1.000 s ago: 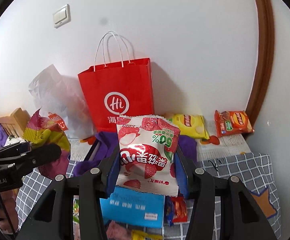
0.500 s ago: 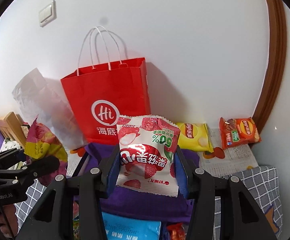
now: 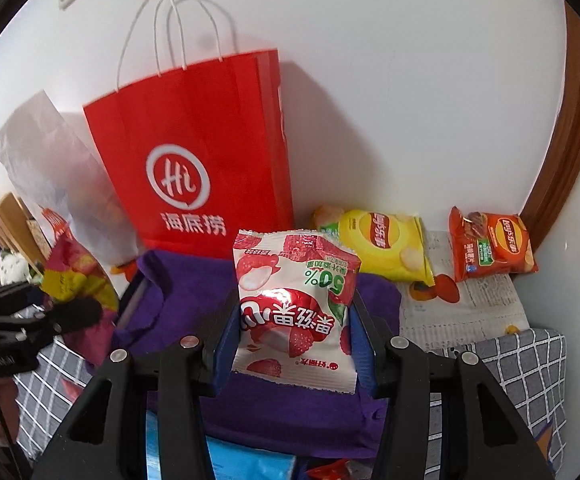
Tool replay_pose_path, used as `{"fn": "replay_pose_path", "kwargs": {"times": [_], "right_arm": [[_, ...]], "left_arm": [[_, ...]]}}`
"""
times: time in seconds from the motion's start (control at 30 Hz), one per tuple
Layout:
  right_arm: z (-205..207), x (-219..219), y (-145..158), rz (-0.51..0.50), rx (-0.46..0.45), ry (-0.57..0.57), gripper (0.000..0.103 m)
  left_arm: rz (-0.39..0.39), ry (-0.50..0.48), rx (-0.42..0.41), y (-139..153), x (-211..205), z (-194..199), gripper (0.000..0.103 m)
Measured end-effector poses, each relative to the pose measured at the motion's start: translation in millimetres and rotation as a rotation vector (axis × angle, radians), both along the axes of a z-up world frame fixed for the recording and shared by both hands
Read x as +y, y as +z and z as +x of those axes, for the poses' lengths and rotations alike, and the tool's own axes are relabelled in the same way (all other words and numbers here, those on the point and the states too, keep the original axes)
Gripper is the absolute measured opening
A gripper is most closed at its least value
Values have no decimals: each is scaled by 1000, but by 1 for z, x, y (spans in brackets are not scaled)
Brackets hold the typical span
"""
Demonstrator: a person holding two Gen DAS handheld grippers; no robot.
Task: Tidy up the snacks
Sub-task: 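Carry the strawberry packet with the right tool while the left carries the pink bag to the purple cloth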
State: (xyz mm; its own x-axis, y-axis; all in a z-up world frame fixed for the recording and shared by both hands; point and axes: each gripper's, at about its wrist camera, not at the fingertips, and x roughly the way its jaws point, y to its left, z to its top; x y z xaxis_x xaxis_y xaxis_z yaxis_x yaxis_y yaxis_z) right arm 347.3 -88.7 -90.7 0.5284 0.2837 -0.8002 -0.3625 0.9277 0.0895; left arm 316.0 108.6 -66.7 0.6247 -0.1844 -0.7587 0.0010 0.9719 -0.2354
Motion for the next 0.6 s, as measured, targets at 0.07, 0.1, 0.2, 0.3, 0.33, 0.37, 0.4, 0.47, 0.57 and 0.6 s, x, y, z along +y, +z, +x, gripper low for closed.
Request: {"fn": "replay_pose_path", "kwargs": {"times": [0.07,0.1,0.2,0.3,0.33,0.37,0.4,0.47,0.57,0.6], "right_arm": [[4,-1,-6,-7,15,-2,49],[5,0,-10,-14,26,2,49],[9,0,-23,-30,54,9,49],[13,0,-34,-39,80,12,49],[13,0,-37,-43,87,14,49],[14,1,-39,-47,92,18,49],[14,1,-41,-51,95,19,49],[15,2,-45,-57,103,21,50],[16,4,-50,-70,116,38,49],[16,5,-52,-79,121,46,50]], "left_arm": [[10,7,9,-3,0,2,61],[10,9,15,-5,0,3,61],[10,14,33,-11,2,7,61],[15,17,49,-17,2,10,61],[15,17,54,-18,2,10,61],[15,16,57,-19,2,11,61],[16,15,60,-20,2,12,61],[20,15,63,-21,2,12,61],[20,18,71,-24,2,13,61],[21,17,73,-24,2,13,61]]}}
